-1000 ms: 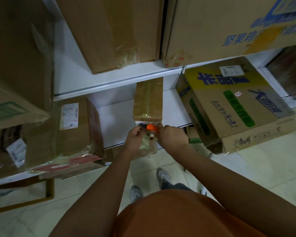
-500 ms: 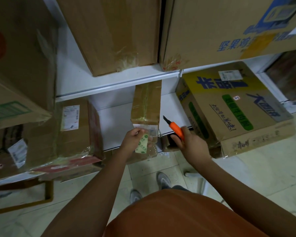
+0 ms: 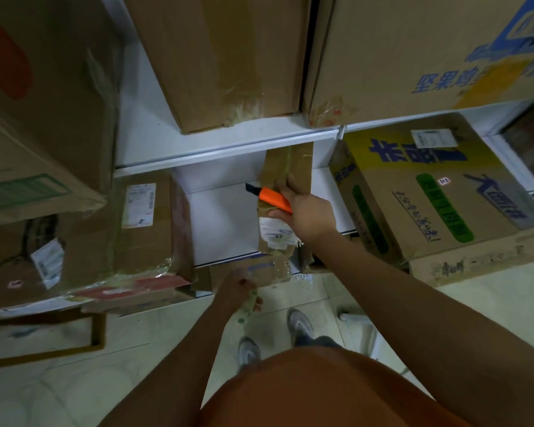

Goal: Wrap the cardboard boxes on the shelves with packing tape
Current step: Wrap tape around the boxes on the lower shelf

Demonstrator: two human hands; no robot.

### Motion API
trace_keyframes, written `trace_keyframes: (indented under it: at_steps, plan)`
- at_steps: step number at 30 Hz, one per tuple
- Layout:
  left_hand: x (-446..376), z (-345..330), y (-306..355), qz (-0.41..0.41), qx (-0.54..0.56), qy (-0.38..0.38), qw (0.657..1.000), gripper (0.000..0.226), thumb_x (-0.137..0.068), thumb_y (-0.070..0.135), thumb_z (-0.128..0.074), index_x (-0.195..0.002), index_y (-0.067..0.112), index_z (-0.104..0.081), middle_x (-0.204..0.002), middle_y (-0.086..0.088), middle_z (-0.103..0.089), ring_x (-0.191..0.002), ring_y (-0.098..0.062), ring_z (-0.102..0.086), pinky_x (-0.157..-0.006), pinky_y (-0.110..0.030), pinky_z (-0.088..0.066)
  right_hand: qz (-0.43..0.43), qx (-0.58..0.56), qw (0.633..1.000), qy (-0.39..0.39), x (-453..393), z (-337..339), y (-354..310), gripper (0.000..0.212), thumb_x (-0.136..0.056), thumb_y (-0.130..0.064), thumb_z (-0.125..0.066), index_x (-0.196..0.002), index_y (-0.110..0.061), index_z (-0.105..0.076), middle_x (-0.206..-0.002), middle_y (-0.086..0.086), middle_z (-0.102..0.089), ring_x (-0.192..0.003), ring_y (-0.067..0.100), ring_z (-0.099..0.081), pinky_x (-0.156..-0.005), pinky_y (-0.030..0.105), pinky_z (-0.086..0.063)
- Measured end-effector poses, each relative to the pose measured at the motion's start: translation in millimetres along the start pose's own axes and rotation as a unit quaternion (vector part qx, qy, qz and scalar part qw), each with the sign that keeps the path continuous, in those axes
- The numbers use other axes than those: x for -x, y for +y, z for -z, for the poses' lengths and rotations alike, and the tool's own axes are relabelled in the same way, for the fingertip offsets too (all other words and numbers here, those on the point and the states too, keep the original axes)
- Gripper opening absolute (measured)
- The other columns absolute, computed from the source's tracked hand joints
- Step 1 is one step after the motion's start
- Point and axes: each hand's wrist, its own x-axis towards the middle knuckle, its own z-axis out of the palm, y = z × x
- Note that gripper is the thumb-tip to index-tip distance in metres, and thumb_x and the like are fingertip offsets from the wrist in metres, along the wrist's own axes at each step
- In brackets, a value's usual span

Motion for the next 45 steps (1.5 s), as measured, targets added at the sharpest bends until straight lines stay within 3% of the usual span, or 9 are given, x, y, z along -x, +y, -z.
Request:
trace_keyframes:
  at_steps: [6, 12, 16, 21, 24, 29, 32, 37, 45]
  plan:
    - [26.0, 14.6, 44.3, -0.141, 0.044, 0.021, 0.989, 0.021, -0.102, 0.012, -0.052, -0.104, -0.002, -0.068, -0.075, -0.016, -0.07, -0.052, -0.019, -0.068, -0.051, -0.031, -0.057, -0.008, -0.215, 0.972, 0.099, 20.5, 12.9, -4.2, 0.053, -0.091, -0.053, -0.062, -0.135, -0.027, -0.052, -0.131, -0.004, -0.06, -0.105, 0.019, -0.061, -0.08, 0.035, -0.05]
    - [61.4, 37.6, 101.2, -0.255, 0.05, -0.009, 0.966, 0.021, -0.102, 0.01, -0.053, -0.105, 0.001, -0.071, -0.079, -0.017, -0.074, -0.064, -0.028, -0.071, -0.043, -0.027, -0.051, -0.056, -0.457, 0.887, 0.022, 78.3, 28.9, -24.2, 0.032, -0.079, -0.038, -0.08, -0.105, -0.021, -0.071, -0.089, -0.005, -0.069, -0.073, 0.002, -0.061, -0.066, 0.012, -0.046]
    - [75.8, 37.4, 125.5, -0.274, 0.021, -0.032, 0.961, 0.02, -0.102, 0.011, -0.053, -0.102, 0.003, -0.071, -0.079, -0.019, -0.074, -0.05, -0.024, -0.065, -0.04, -0.028, -0.051, -0.108, -0.535, 0.833, 0.087, 82.8, 29.3, -36.8, 0.016, -0.08, -0.026, -0.082, -0.089, -0.018, -0.071, -0.076, -0.007, -0.068, -0.061, -0.002, -0.057, -0.06, 0.01, -0.044]
    - [81.0, 42.3, 141.4, -0.291, 0.023, -0.032, 0.956, 0.021, -0.103, 0.016, -0.052, -0.11, 0.016, -0.072, -0.084, -0.018, -0.075, -0.072, -0.042, -0.07, -0.042, -0.027, -0.053, -0.137, -0.557, 0.809, 0.133, 81.4, 37.5, -43.7, 0.012, -0.085, -0.017, -0.075, -0.075, -0.018, -0.068, -0.06, -0.01, -0.062, -0.054, 0.002, -0.051, -0.057, 0.015, -0.042]
    - [77.8, 50.2, 144.7, -0.301, -0.064, -0.047, 0.95, 0.037, -0.1, 0.02, -0.059, -0.136, 0.027, -0.057, -0.107, -0.005, -0.075, -0.088, -0.02, -0.074, -0.053, -0.03, -0.058, -0.176, -0.578, 0.782, 0.157, 78.7, 39.6, -42.6, 0.015, -0.085, -0.017, -0.074, -0.073, -0.014, -0.066, -0.055, -0.008, -0.055, -0.05, 0.005, -0.046, -0.055, 0.018, -0.041]
    - [84.9, 69.5, 153.4, -0.363, -0.281, 0.021, 0.888, 0.076, -0.091, 0.038, -0.069, -0.152, 0.046, -0.025, -0.115, 0.008, -0.069, -0.069, -0.003, -0.07, -0.072, -0.028, -0.06, -0.241, -0.598, 0.748, 0.156, 79.0, 41.4, -42.4, 0.013, -0.084, -0.014, -0.074, -0.074, -0.012, -0.066, -0.061, 0.0, -0.06, -0.047, 0.006, -0.05, -0.056, 0.026, -0.043]
    - [89.4, 75.9, 161.6, -0.39, -0.357, 0.037, 0.848, 0.076, -0.087, 0.044, -0.071, -0.151, 0.044, -0.03, -0.13, 0.007, -0.064, -0.094, 0.001, -0.066, -0.088, -0.023, -0.054, -0.248, -0.576, 0.761, 0.169, 78.3, 38.6, -42.0, 0.017, -0.087, -0.019, -0.073, -0.073, -0.014, -0.063, -0.062, 0.002, -0.057, -0.052, 0.013, -0.05, -0.057, 0.03, -0.043]
    - [75.9, 106.5, 152.6, -0.408, -0.454, 0.119, 0.783, 0.056, -0.088, 0.05, -0.069, -0.14, 0.037, -0.054, -0.117, 0.003, -0.073, -0.09, -0.005, -0.064, -0.07, -0.009, -0.037, -0.313, -0.572, 0.724, 0.223, 82.5, 41.5, -21.1, 0.018, -0.089, -0.014, -0.069, -0.074, -0.012, -0.059, -0.066, 0.004, -0.055, -0.059, 0.016, -0.051, -0.056, 0.031, -0.046]
    - [31.7, 146.1, 130.3, -0.335, -0.486, 0.158, 0.792, 0.047, -0.085, 0.056, -0.069, -0.124, 0.029, -0.069, -0.117, -0.002, -0.073, -0.103, -0.02, -0.067, -0.086, -0.026, -0.05, -0.344, -0.585, 0.703, 0.212, 85.7, 16.1, -1.0, 0.015, -0.09, -0.017, -0.07, -0.079, -0.015, -0.06, -0.063, 0.001, -0.051, -0.055, 0.015, -0.047, -0.057, 0.031, -0.043]
